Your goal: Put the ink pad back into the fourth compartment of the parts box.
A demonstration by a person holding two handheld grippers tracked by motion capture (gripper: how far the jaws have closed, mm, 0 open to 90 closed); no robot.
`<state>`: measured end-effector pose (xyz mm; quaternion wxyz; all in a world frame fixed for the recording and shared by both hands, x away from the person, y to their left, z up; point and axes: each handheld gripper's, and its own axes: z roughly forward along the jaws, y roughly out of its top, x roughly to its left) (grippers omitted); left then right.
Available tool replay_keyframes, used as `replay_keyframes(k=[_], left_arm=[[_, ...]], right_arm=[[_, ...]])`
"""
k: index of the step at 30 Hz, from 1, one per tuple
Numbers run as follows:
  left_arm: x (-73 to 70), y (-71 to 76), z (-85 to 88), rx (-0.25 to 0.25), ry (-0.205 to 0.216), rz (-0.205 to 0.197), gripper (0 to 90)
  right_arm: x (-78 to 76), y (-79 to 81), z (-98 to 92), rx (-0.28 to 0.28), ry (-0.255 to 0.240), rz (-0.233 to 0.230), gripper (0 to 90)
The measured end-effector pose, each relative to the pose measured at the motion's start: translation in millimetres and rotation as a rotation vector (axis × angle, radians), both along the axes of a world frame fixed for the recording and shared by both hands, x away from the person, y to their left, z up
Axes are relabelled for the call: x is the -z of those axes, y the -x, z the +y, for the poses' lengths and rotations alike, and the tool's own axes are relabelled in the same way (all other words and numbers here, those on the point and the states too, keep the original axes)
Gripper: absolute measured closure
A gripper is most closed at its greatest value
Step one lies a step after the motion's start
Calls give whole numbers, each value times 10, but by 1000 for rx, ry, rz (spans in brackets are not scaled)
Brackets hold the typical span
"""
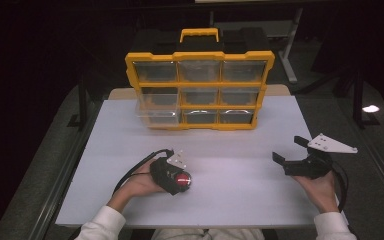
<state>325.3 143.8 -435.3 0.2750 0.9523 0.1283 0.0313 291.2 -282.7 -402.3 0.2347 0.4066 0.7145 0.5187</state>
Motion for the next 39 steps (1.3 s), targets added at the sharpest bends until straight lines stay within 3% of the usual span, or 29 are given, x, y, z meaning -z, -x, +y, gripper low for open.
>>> replay_keyframes(k=[3,12,24,34,39], left_arm=[[-3,0,-3,-3,-3,2,296],[-23,-28,27,-29,-9,6,298],[-174,-45,155,-65,57,-10,298],[-278,-68,265,-78,76,-24,298],[-331,-72,314,-93,106,-21,298]], right_arm=[[-6,2,-23,7,-20,-1,0],[11,-5,-24,1,-11,5,0],[20,-7,-14,0,2,12,0],[22,-11,-8,-2,9,13,0],[24,-11,-7,-4,11,16,0]])
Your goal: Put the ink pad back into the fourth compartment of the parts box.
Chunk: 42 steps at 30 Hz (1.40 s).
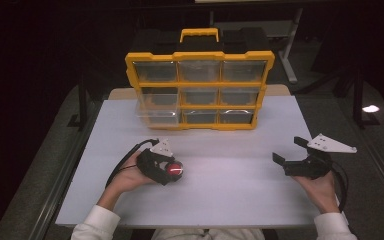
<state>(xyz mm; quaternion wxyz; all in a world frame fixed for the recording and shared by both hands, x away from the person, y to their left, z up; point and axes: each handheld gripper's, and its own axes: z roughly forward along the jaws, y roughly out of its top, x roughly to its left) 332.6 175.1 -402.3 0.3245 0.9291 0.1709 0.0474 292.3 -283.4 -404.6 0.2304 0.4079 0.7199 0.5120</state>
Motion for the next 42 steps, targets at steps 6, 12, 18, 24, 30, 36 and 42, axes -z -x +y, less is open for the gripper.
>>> replay_keyframes(k=[6,12,18,24,30,36,42], left_arm=[[-94,2,66,-15,35,-14,298],[-162,-6,144,-38,66,-27,298],[-207,-18,191,-57,75,-24,298],[-305,1,235,-71,88,-44,298],[-409,-6,287,-83,118,-57,298],[-521,24,304,-89,120,-95,298],[-654,57,288,-76,114,-125,298]], right_arm=[[-2,2,1,-1,-2,-2,0],[-2,2,1,0,-1,-1,0],[0,1,1,0,1,1,0],[1,-11,2,-3,6,-3,0],[0,-9,-2,-1,4,-1,0],[1,-6,7,-3,12,-2,0],[1,-3,8,-2,12,-2,0]])
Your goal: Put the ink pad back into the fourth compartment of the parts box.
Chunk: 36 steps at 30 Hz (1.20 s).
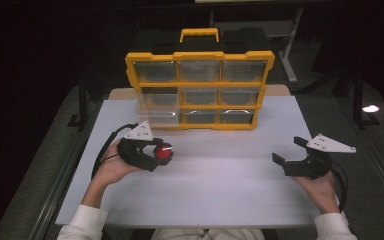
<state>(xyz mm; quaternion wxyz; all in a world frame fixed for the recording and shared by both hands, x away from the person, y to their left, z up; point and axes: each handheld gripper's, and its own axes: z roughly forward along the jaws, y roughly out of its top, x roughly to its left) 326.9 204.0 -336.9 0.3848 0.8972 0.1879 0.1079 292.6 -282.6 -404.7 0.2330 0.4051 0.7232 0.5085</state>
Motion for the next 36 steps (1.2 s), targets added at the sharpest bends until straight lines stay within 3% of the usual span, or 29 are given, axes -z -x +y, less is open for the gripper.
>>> replay_keyframes(k=[8,13,16,36], left_arm=[[-125,-17,46,-14,21,-22,298],[-222,-23,87,-17,12,-33,298],[-306,-32,133,-24,30,-42,298],[-706,-88,214,-39,21,-100,298]], right_arm=[[-1,3,-2,3,0,1,0],[-1,4,-3,5,0,1,0],[-2,5,-5,6,1,-1,0],[0,12,-28,14,-2,4,0]])
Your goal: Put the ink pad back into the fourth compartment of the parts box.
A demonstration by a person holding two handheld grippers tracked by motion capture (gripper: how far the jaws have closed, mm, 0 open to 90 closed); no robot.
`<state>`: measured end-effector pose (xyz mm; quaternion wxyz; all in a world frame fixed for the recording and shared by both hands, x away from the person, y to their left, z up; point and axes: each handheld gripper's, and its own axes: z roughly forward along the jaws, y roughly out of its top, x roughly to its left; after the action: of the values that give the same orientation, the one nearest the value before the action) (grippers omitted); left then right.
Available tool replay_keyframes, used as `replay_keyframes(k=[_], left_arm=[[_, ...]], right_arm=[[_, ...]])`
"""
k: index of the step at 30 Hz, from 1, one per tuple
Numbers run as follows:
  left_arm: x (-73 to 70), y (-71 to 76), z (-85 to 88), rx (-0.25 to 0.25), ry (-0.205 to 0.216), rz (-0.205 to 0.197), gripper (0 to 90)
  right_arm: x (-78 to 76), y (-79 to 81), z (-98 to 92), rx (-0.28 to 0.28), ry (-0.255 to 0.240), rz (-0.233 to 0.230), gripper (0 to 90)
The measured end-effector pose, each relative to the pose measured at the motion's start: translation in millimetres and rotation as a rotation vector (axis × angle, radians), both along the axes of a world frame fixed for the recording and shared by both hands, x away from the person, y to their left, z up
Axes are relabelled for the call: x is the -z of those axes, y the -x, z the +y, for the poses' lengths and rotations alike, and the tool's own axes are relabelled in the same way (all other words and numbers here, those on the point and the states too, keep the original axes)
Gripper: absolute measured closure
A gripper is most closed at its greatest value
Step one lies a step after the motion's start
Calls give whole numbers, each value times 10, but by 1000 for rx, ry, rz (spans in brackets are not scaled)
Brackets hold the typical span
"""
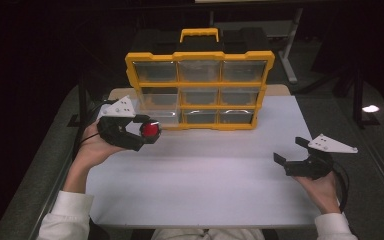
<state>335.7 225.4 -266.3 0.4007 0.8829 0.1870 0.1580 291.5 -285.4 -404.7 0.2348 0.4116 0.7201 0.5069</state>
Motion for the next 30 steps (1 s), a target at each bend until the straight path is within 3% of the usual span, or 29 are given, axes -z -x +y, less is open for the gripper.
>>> replay_keyframes(k=[8,14,18,30], left_arm=[[-139,-80,-14,-7,-32,-16,298],[-204,-209,-3,-21,-32,-10,298],[-222,-284,-26,-24,-78,-5,298],[-316,-449,-43,-50,-83,-7,298]], right_arm=[[4,-3,1,-2,4,2,0],[7,-4,21,-8,9,2,0],[4,0,15,-7,10,2,0],[8,-2,21,-9,14,4,0]])
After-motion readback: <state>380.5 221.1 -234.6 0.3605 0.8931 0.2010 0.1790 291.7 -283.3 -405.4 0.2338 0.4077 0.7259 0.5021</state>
